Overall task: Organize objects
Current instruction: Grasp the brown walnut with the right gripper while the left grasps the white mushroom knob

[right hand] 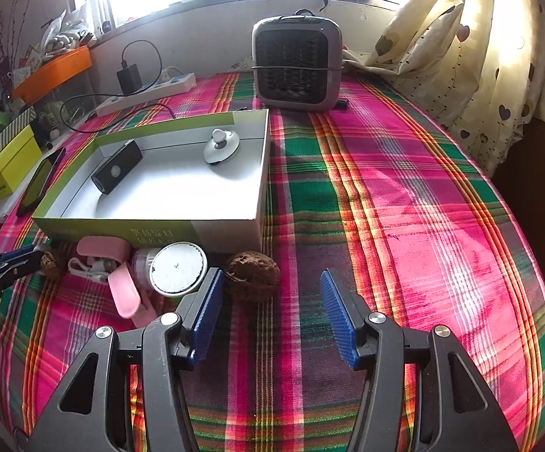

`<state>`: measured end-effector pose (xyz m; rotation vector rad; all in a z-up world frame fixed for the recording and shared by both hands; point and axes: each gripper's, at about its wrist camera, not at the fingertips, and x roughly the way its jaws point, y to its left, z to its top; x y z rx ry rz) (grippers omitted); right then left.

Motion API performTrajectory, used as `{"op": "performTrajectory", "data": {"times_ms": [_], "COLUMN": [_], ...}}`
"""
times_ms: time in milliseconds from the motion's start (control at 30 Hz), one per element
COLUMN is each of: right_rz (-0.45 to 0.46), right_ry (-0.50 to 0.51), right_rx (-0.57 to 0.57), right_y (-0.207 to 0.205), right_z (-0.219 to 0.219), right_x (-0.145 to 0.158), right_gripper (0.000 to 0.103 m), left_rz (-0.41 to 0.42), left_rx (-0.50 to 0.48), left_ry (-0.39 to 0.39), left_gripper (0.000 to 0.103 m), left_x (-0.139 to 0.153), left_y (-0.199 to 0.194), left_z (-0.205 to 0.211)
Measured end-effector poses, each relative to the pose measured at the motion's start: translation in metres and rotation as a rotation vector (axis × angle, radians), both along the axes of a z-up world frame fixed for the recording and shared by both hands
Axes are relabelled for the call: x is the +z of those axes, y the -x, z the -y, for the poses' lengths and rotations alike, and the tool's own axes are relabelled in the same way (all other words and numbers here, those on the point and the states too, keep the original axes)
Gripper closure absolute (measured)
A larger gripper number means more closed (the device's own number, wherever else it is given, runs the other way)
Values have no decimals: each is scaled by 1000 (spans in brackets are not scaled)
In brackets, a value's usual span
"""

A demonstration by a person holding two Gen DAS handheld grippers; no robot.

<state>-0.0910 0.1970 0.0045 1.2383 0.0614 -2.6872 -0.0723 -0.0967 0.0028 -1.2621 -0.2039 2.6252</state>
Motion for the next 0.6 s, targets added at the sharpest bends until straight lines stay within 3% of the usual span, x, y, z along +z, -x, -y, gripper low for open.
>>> {"op": "performTrajectory", "data": {"times_ms": [600], "right_rz": [33], "right_ry": [-40], "right_rx": [10], "right_y": [13], "right_z": [2], "right_x": [-7], "right_gripper": [49], "left_rz": [-4], "left_rx": [28], "left_ry": [15], "left_gripper": [65], "left_x": [0], "left_y": [4], "left_z": [0]}}
